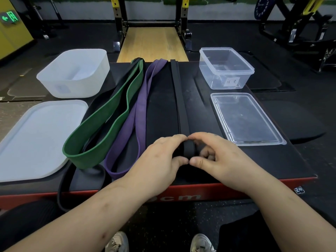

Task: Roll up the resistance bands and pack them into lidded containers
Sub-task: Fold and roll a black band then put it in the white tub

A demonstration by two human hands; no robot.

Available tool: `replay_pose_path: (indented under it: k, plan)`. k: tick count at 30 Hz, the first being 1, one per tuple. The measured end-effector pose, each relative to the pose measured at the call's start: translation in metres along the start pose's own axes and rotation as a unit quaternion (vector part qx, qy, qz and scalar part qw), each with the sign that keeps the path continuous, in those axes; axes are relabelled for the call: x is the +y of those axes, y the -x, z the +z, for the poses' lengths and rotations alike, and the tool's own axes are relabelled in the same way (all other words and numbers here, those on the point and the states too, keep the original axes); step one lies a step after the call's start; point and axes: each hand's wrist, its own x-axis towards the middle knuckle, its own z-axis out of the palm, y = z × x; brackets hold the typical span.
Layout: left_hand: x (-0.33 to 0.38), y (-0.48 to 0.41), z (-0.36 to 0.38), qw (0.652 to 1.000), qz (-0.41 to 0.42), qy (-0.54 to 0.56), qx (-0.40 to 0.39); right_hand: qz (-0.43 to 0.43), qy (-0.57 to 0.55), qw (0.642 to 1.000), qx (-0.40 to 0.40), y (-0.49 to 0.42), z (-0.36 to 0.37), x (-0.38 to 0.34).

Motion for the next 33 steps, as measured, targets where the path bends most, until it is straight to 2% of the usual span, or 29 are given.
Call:
replay_pose_path:
  k: [6, 11, 18, 33]
  plan:
    - [0.0, -0.001, 0.003, 0.999, -0.031, 0.015, -0.022, 0.003, 0.003, 1.0, 0.027, -0.012, 0.001, 0.002]
    - [-0.002, -0.009, 0.003, 1.0, -0.022, 0.011, -0.015, 0.0, 0.018, 1.0, 0.007, -0.009, 0.002, 0.002]
    - [-0.006, -0.009, 0.004, 1.0, -0.021, 0.006, -0.017, -0.014, 0.031, 0.999, 0.029, -0.015, 0.006, 0.004]
    - [0.001, 0.023, 0.001, 0.999, 0.03, 0.019, -0.026, -0.035, 0.035, 0.998, -0.03, 0.005, 0.001, 0.004]
